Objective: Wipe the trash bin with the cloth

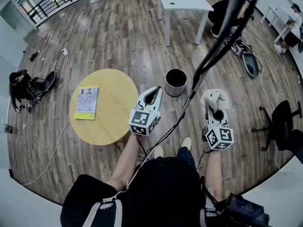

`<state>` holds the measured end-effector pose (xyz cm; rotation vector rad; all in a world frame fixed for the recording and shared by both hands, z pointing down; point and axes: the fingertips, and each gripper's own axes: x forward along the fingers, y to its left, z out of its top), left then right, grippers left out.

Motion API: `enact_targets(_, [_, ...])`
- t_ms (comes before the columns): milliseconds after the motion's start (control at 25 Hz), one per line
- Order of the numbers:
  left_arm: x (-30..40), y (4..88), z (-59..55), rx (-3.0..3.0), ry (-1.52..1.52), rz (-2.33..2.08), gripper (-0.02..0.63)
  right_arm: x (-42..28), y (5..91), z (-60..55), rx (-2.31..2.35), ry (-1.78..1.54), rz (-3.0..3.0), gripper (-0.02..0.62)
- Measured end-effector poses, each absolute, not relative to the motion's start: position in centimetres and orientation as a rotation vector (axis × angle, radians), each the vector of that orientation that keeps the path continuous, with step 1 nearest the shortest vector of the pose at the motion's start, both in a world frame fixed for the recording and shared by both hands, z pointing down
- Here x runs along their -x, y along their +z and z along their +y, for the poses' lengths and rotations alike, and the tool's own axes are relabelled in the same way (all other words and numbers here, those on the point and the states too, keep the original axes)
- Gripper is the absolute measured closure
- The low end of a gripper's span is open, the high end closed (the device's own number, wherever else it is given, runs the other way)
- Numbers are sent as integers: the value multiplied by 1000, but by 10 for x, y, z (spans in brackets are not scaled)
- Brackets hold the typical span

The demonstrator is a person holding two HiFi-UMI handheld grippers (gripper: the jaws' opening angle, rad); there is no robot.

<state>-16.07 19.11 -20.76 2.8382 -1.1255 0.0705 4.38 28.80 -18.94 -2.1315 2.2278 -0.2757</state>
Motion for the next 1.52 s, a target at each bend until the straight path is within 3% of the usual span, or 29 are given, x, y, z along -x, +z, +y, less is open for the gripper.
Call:
enact_targets(920, [34, -203, 108, -2720, 106, -1396, 611, -174, -171, 167, 1871, -327, 2472, 502])
enact_targets(1520, [40, -191, 91, -2693, 148, -1427, 611, -175, -158, 140, 1838, -359, 2512, 502])
